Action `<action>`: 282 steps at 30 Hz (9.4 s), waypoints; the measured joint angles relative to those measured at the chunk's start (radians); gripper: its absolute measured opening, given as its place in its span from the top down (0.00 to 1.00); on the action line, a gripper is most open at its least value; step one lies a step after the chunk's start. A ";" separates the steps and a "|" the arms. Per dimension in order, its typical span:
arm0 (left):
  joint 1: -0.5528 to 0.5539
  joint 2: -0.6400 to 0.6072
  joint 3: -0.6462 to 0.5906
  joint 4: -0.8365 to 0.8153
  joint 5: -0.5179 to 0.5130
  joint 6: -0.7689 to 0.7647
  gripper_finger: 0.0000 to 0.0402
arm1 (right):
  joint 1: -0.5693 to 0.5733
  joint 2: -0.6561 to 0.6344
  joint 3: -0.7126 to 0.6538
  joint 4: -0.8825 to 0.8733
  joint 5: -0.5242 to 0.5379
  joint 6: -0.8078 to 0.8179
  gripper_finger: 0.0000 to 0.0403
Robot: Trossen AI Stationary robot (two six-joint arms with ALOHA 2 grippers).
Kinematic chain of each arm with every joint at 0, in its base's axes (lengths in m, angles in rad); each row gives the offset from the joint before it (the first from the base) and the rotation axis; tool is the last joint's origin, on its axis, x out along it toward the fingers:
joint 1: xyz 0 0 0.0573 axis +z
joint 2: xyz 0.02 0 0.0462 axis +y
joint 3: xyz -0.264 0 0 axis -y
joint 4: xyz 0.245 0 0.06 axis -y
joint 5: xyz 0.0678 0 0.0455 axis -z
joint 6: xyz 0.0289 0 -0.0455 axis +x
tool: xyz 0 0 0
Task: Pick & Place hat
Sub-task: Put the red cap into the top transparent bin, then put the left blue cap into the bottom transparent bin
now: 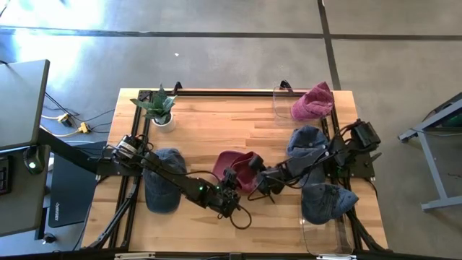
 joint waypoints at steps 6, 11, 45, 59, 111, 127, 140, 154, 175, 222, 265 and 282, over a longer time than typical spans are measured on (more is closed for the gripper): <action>0.009 0.000 0.018 -0.002 -0.025 0.003 0.90 | -0.020 -0.022 0.000 0.008 -0.093 0.182 0.94; 0.016 0.000 0.137 -0.236 -0.081 -0.032 0.75 | -0.051 -0.097 0.000 -0.003 -0.196 0.278 0.98; 0.053 -0.148 -0.162 -0.014 -0.279 -0.305 0.37 | -0.904 -0.800 0.350 -0.612 -0.237 0.669 0.99; 0.070 -0.147 -0.161 -0.008 -0.201 -0.299 0.37 | -1.177 -0.664 0.303 -0.703 -0.389 0.617 0.98; 0.093 -0.146 -0.161 -0.002 -0.101 -0.308 0.37 | -1.072 -0.671 0.174 -0.902 -0.345 0.511 0.79; 0.093 -0.146 -0.161 -0.002 -0.099 -0.300 0.37 | -1.102 -0.344 0.137 -0.912 0.033 0.504 0.95; 0.093 -0.146 -0.161 -0.002 -0.098 -0.300 0.37 | -1.125 -0.471 0.285 -0.739 -0.126 0.585 0.99; 0.102 -0.146 -0.161 -0.002 -0.095 -0.295 0.37 | -1.364 -0.240 0.323 -0.532 0.021 0.557 0.99; 0.138 -0.146 -0.190 0.044 -0.055 -0.283 0.37 | -1.144 -0.521 0.319 -0.694 0.270 0.501 1.00; 0.273 -0.771 -0.382 -1.188 0.574 -0.946 0.37 | -0.307 -0.777 -0.460 0.329 -0.320 0.797 0.99; 0.295 -0.669 -0.032 -0.359 -0.056 -0.229 0.99 | -0.308 -0.777 -0.460 0.334 -0.320 0.779 0.99; 0.234 -0.115 -0.217 0.275 0.692 -0.202 0.98 | -0.308 -0.777 -0.460 0.310 -0.329 0.779 0.99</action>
